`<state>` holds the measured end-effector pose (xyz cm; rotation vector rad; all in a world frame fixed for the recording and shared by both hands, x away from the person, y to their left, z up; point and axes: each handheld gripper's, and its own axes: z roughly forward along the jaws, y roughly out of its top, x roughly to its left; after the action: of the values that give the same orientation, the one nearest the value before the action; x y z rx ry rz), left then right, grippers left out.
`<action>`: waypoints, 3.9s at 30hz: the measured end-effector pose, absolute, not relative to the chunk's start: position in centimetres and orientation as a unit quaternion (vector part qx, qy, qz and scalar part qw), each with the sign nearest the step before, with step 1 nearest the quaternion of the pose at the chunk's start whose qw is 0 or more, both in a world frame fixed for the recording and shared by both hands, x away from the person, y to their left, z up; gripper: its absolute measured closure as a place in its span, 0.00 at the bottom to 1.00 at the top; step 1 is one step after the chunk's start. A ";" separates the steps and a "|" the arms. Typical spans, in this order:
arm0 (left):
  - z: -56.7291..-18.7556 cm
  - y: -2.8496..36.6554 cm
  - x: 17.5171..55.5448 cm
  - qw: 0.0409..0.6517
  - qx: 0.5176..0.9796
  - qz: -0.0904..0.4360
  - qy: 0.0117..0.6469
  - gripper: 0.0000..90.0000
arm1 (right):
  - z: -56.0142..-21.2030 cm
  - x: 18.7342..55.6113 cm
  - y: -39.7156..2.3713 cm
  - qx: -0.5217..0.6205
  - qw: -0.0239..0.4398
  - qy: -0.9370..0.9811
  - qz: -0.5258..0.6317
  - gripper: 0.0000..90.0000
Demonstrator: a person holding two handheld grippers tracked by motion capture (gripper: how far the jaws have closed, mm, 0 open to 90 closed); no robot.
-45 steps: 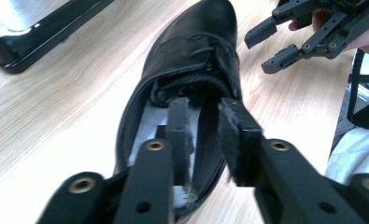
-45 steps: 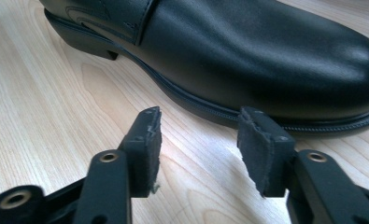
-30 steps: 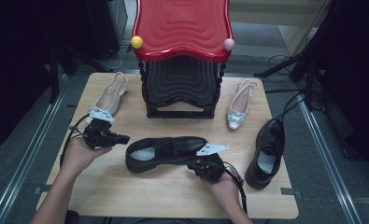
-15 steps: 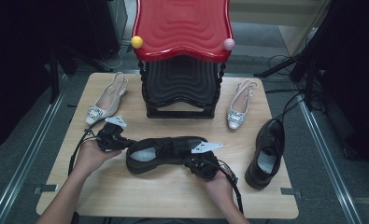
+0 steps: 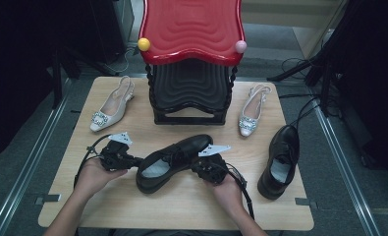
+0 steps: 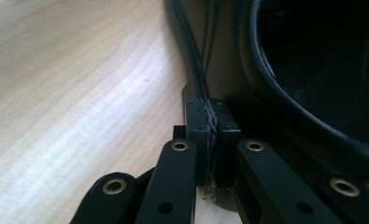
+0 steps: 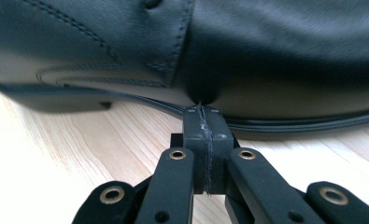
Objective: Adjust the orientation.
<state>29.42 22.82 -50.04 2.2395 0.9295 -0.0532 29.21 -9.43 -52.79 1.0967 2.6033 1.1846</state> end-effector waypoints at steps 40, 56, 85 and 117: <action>-49.9 20.7 27.4 0.371 0.860 -0.030 0.349 0.57 | -50.5 30.6 -11.8 0.369 0.025 0.845 0.386 0.74; -49.7 21.3 29.3 0.370 0.855 -0.032 0.361 0.49 | -48.9 29.0 -16.7 0.407 0.063 0.823 0.391 0.65; -49.5 20.7 31.2 0.368 0.859 -0.038 0.354 0.48 | -46.0 26.7 -24.8 0.484 0.111 0.781 0.379 0.65; -49.7 20.7 31.4 0.364 0.859 -0.037 0.358 0.48 | -48.0 29.3 -28.4 0.605 0.067 0.738 0.293 0.60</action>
<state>31.44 20.75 -49.65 2.2113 0.9208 -0.0954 29.29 -28.37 -48.00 1.8230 2.2244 0.8827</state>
